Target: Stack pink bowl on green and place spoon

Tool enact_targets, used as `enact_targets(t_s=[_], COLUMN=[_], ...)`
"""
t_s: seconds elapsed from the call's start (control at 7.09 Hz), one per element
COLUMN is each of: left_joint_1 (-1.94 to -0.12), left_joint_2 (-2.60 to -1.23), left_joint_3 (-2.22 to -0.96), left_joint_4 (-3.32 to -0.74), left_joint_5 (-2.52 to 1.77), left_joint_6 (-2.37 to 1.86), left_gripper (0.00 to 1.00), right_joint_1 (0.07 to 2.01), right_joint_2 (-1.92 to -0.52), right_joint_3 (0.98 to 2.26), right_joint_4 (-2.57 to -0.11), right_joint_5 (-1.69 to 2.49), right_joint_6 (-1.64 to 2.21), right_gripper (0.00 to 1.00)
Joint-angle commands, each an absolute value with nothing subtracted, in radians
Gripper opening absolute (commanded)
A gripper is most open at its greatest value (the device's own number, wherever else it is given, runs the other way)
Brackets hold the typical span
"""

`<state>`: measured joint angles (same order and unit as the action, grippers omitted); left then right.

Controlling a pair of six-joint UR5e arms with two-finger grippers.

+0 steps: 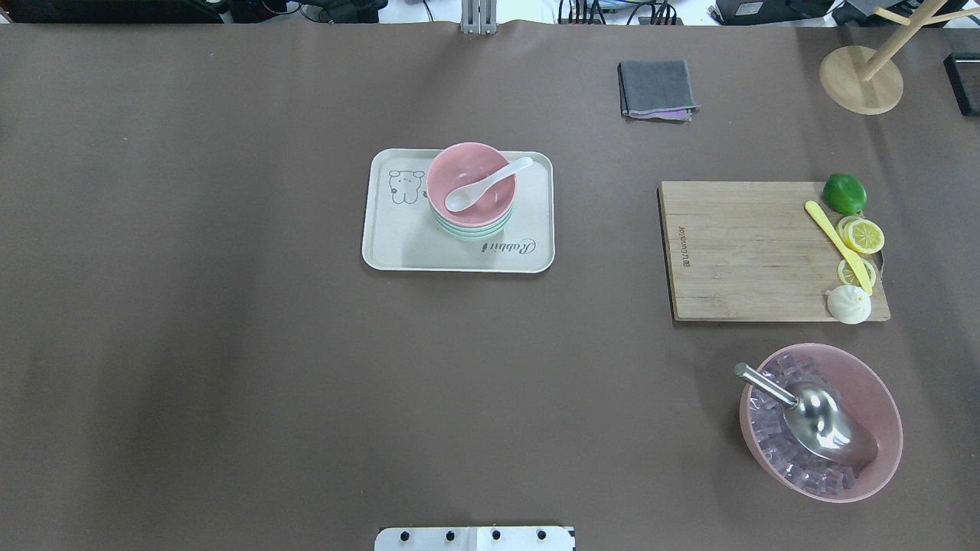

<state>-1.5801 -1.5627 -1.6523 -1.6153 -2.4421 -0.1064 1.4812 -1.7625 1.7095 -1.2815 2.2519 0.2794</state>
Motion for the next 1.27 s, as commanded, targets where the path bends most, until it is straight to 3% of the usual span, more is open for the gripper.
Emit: enact_targets(t_s=[0.0,0.71,1.13], left_joint_1=[-1.575,-1.565,-1.565], left_joint_2=[-1.554,-1.546,-1.536], left_joint_3=[-1.652,-1.648,-1.649], left_joint_4=[-1.617,-1.617,-1.603], left_joint_5=[-2.444,-2.435,-2.434], left_joint_6=[-0.106,-0.103,-0.104], left_gripper=[0.99,0.99,0.99], right_joint_1=[1.482,1.483,1.483], right_joint_2=[-1.88,-1.872,-1.839], right_joint_3=[1.695,1.689,1.805], right_joint_4=[-1.123,-1.262,-1.491], right_joint_5=[2.195,2.232,2.264], right_joint_6=[0.245,0.245,0.245], right_gripper=[1.0,1.0,1.0])
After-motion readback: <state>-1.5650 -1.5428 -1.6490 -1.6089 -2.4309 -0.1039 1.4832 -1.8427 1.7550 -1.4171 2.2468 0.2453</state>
